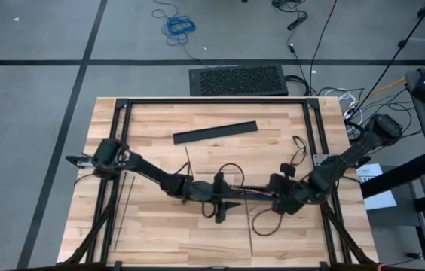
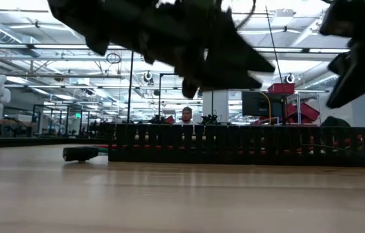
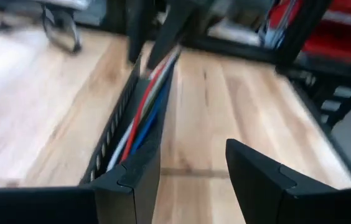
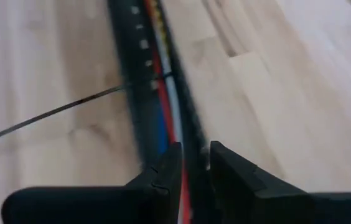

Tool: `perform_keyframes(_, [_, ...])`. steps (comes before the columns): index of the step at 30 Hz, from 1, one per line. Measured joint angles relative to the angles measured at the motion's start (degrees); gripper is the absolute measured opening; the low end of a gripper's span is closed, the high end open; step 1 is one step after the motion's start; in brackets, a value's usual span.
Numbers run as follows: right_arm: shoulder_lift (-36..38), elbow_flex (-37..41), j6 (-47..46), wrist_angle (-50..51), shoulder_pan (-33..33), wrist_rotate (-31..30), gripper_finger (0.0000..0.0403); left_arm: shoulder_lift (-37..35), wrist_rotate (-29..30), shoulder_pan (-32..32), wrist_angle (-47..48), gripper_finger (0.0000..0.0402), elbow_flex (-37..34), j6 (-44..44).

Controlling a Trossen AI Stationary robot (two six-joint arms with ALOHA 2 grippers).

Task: Ziptie cables
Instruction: Put the ziptied cables into the black cable duct

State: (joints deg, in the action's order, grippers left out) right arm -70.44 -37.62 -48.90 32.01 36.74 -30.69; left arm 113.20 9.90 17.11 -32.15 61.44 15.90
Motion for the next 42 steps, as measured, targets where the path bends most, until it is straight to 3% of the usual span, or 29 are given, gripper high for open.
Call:
perform_keyframes(11, [-2.8, -0.2, -5.7, 3.7, 3.3, 4.0, 0.0072, 1.1, 0.4, -2.8, 16.8, 0.018, 0.7, -0.1])
perform_keyframes(19, [-10.3, -0.2, -0.9, -1.4, -3.8, 3.1, 0.0072, 0.6, 0.4, -4.1, 20.0, 0.018, -2.0, -0.1])
perform_keyframes(22, [-12.2, -0.1, 4.3, -6.5, -6.4, -0.2, 0.0072, 0.6, 0.4, -4.3, 23.8, 0.0179, -3.2, 2.4])
perform_keyframes(26, [-10.6, -0.1, 10.7, -13.6, -8.8, -0.5, 0.0072, -2.1, 3.4, -4.3, 29.8, 0.0179, -5.1, 5.9])
perform_keyframes(34, [-6.0, -0.1, 11.1, -5.7, -9.4, -0.9, 0.0065, -11.6, 7.7, -2.8, 32.7, 0.0179, -13.8, 10.0])
perform_keyframes(42, [-2.3, -0.2, 21.9, -14.0, -13.2, -1.8, 0.0054, -15.7, 9.1, -1.1, 32.9, 0.0179, -17.1, 10.9])
